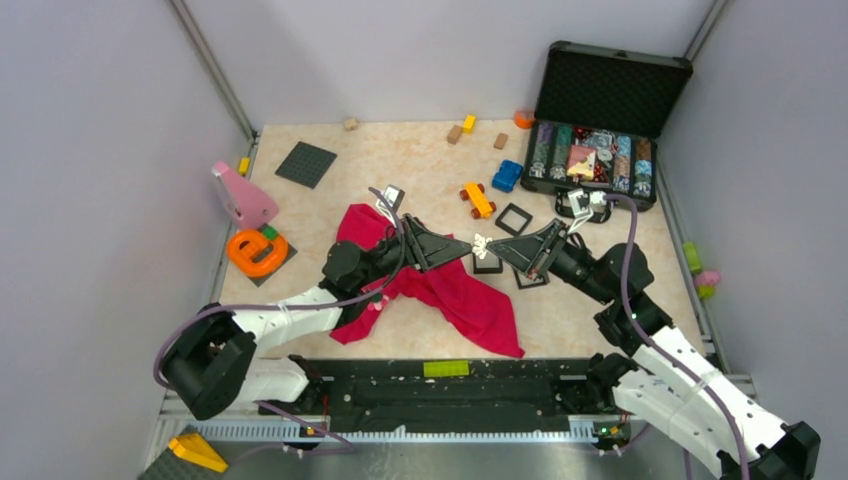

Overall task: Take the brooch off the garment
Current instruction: Place the brooch in the brooch box.

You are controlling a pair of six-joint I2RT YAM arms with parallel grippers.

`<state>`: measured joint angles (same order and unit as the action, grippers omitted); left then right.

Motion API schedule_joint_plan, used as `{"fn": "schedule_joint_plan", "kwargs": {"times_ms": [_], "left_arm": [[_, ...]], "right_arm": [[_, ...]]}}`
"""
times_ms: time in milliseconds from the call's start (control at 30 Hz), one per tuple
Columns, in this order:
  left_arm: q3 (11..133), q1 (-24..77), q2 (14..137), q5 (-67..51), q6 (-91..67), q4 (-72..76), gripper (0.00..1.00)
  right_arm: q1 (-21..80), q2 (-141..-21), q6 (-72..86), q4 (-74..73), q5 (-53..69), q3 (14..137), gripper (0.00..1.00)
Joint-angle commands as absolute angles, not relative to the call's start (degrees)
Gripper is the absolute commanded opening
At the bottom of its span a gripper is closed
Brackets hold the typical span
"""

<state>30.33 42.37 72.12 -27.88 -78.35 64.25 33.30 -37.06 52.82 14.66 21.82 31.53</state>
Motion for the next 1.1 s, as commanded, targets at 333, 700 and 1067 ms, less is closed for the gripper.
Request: {"fn": "schedule_joint_plan", "kwargs": {"times_ms": [333,700,1067], "left_arm": [[33.1,42.3,74.7,-29.8,-80.8,70.4,0.32],[33.6,42.3,75.3,-30.7,-80.8,70.5,0.13],[33.8,42.2,75.8,-28.4,-75.4,63.2,0.00]], "right_arm": [[33.2,-38.3,53.5,18.8,24.0,32.9,0.00],[33.2,-38.5,53.7,19.0,24.0,32.8,0.00],[33.2,-34.2,46.8,0.8,10.3,38.0,0.62]]}}
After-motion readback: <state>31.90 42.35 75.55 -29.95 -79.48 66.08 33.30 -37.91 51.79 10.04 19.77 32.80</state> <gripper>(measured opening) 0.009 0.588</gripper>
